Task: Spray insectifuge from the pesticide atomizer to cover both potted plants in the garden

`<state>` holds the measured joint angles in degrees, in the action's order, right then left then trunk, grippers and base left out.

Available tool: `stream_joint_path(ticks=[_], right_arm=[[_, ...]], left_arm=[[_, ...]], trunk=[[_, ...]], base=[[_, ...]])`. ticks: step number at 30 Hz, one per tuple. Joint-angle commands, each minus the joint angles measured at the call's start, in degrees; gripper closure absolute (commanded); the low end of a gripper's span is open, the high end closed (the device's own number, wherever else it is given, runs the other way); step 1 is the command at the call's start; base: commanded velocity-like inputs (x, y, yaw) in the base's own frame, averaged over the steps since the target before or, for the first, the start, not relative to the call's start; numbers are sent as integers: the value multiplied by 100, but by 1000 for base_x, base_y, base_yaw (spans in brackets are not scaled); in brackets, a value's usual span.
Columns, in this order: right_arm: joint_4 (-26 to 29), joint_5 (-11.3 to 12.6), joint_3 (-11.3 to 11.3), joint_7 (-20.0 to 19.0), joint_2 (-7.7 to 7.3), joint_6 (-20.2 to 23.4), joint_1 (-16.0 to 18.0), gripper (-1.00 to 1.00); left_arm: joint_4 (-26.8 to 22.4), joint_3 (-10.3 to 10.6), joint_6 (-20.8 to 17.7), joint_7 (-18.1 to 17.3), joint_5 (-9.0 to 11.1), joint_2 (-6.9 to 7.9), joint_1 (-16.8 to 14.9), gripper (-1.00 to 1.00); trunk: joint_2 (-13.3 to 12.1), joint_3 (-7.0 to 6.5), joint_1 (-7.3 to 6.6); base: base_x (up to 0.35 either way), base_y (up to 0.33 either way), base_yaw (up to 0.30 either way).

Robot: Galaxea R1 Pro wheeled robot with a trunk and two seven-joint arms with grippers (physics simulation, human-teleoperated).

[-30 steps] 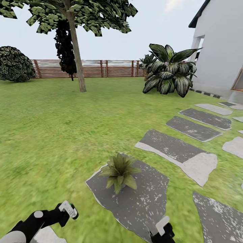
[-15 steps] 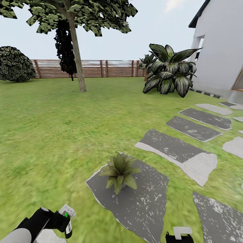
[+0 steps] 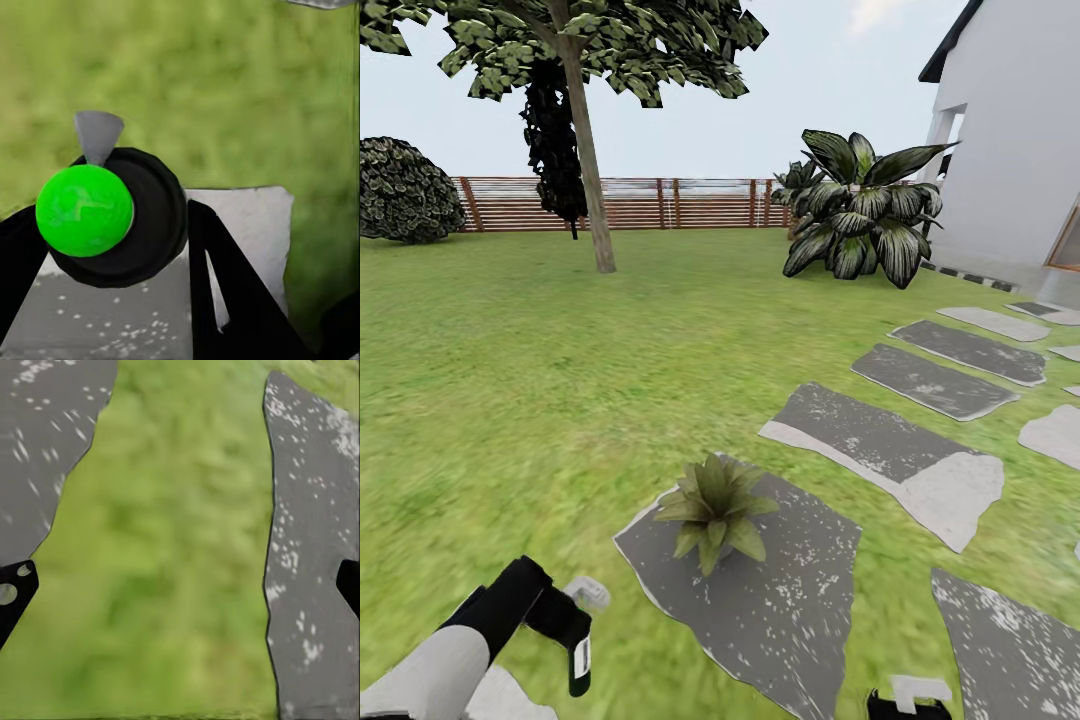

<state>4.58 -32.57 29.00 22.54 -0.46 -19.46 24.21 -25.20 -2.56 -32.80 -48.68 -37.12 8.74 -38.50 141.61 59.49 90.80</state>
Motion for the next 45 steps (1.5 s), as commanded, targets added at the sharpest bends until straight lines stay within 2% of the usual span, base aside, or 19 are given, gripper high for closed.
stream_joint_path(ticks=[1,3,5,7,9,10,13,15,23,34,39,44,45], right_arm=[[-10,-58,218,15,-21,-23,5,-100],[-9,-68,670,0,-49,-20,5,-100],[-15,-86,864,-14,-56,-22,5,-100],[-17,-96,927,-19,-59,-23,5,-100],[-18,-101,948,-21,-59,-23,5,-100],[-22,-106,954,-22,-58,-23,5,-100],[-20,-115,957,-22,-54,-23,5,-100],[-19,-116,958,-22,-55,-23,5,-100],[-19,-114,958,-22,-37,-29,5,-100],[-19,-103,958,-15,-33,-23,5,-100],[-18,-109,958,-21,-53,-23,5,-100],[-18,-110,958,-22,-67,-23,5,-100],[-18,-110,958,-22,-68,-23,5,-100]], left_arm=[[-113,49,-253,-105,-43,-10,-22,100],[-425,147,-605,-202,-43,-36,-48,100],[-705,185,-741,-335,-44,-50,-67,100],[-858,223,-853,-618,-90,-54,-168,100],[-913,478,-1039,-1001,-280,-30,-291,100],[-931,718,-1202,-1305,-468,-21,-366,100],[-940,1014,-1341,-1617,-799,-54,-404,100],[-942,1108,-1375,-1683,-933,-105,-410,100],[-934,1132,-1387,-1696,-983,-137,-358,100],[-926,1156,-1404,-1663,-990,-108,-382,100],[-925,1175,-1404,-1666,-998,-131,-361,100],[-895,1166,-1397,-1679,-991,-141,-355,100],[-883,1215,-1396,-1680,-991,-153,-352,100]], trunk=[[2,6,-1],[2,6,-1],[2,6,-1],[2,6,-1],[2,6,-1],[2,6,-1],[2,6,-1],[2,6,-1],[2,6,-1],[2,6,-1],[2,6,-1],[2,6,-1],[2,6,-1]], base=[[0,0,0],[0,0,0],[0,0,0],[0,0,0],[0,0,0],[0,0,0],[0,0,0],[70,0,0],[305,32,-21],[217,265,-253],[302,56,-23],[67,3,-1],[4,0,0]])
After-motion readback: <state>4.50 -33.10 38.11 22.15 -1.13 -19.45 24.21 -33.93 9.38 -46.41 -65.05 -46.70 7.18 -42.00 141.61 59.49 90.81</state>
